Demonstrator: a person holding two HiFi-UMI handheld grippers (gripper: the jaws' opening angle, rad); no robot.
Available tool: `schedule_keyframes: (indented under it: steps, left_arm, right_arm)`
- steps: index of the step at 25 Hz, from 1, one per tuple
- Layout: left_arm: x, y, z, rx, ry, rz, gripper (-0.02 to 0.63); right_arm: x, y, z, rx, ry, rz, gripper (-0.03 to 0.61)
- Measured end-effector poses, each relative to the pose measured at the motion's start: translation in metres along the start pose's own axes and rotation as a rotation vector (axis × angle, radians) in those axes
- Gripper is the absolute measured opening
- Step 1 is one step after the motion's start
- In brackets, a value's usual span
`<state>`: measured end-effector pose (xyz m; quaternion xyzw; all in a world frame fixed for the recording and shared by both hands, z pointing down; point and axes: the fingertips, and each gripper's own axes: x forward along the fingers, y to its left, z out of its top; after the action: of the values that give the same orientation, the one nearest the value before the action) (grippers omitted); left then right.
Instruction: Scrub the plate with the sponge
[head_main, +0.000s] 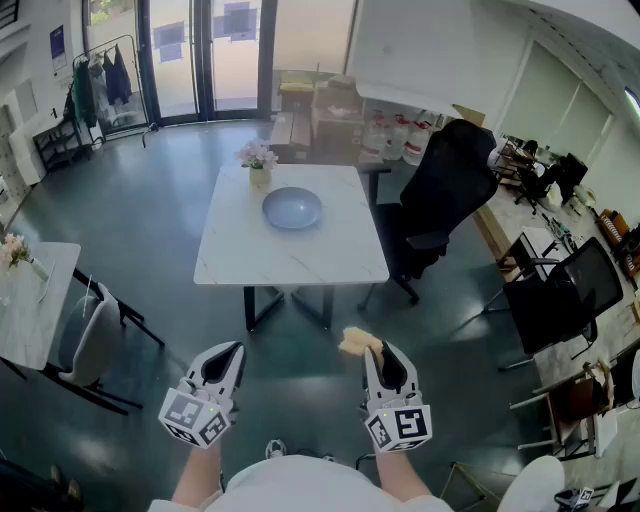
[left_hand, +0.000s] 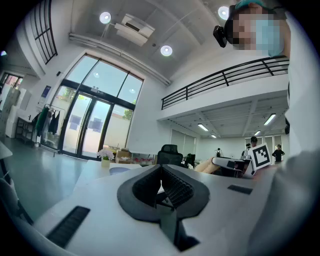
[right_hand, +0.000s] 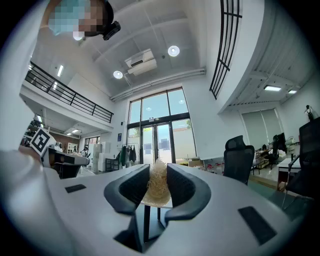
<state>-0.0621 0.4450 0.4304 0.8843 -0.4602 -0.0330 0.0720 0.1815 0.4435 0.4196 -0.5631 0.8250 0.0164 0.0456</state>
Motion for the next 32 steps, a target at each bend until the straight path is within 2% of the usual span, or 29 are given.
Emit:
schedule_keyframes:
  steps: [11,15,24,32]
  left_arm:
    - [-0.003,0.015,-0.001,-0.021,-0.01,-0.008,0.034]
    - [-0.007,0.025,-0.001,-0.024,-0.014,-0.021,0.034]
    - [-0.01,0.045,-0.003,-0.046,-0.008,-0.095,0.034]
    - [0.007,0.073,-0.012,-0.079,-0.011,-0.101,0.034]
  right_arm:
    - [0.011,0.009,-0.001,-0.005,0.004,-0.006,0.118]
    - [0.015,0.018,0.001,0.027,-0.017,0.006,0.119]
    - [0.012,0.027,-0.004,0.052,-0.017,-0.074,0.118]
    - [0.04,0.025,-0.015,0.053,0.006,-0.075,0.119]
